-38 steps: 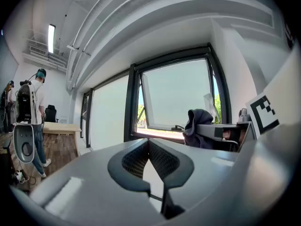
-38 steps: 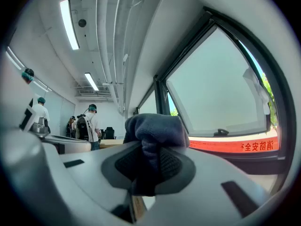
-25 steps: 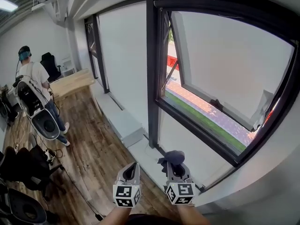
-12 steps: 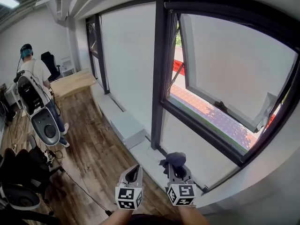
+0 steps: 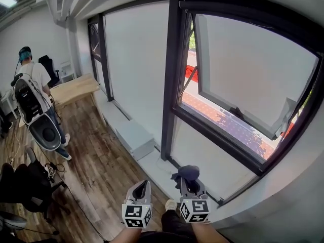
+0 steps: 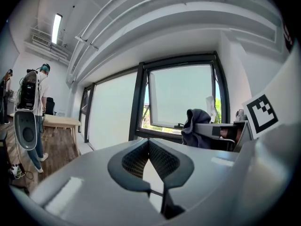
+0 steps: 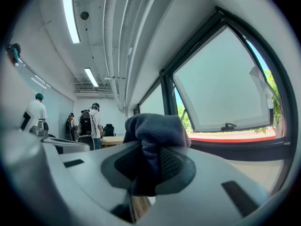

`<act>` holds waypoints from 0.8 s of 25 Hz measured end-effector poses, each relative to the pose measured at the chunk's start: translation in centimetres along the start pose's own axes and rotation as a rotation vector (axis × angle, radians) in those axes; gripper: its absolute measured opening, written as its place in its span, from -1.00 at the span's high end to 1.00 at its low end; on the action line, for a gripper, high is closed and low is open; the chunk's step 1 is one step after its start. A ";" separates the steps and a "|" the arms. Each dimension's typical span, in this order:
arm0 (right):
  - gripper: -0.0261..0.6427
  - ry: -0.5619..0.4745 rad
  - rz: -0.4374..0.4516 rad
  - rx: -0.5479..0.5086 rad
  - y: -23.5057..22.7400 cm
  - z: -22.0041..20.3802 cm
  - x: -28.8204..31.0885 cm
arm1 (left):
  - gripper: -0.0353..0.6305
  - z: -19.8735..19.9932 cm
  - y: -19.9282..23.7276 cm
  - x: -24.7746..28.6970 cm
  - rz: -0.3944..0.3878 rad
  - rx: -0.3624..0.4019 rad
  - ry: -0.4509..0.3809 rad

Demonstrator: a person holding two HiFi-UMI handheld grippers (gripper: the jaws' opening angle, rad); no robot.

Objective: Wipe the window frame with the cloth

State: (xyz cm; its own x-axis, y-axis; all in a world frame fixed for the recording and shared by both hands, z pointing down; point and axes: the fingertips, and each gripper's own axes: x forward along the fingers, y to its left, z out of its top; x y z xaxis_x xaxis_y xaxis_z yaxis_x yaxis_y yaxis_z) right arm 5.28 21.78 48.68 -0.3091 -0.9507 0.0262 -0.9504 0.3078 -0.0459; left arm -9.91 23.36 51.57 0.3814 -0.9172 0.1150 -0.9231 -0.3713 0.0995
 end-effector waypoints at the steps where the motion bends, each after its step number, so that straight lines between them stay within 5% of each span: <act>1: 0.72 0.001 0.000 -0.002 0.2 -0.1 0.1 | 0.88 -0.2 0.3 -0.1 0.001 -0.001 0.003; 20: 0.72 -0.013 0.010 -0.002 -1.1 -0.2 7.7 | 0.88 1.8 5.0 6.0 0.025 0.029 -0.027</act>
State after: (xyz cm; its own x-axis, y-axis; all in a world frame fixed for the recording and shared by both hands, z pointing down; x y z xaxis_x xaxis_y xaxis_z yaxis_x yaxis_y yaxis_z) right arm 3.92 14.09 49.11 -0.3184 -0.9479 0.0127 -0.9472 0.3176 -0.0441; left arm -12.28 15.73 51.02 0.3570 -0.9297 0.0904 -0.9336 -0.3518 0.0680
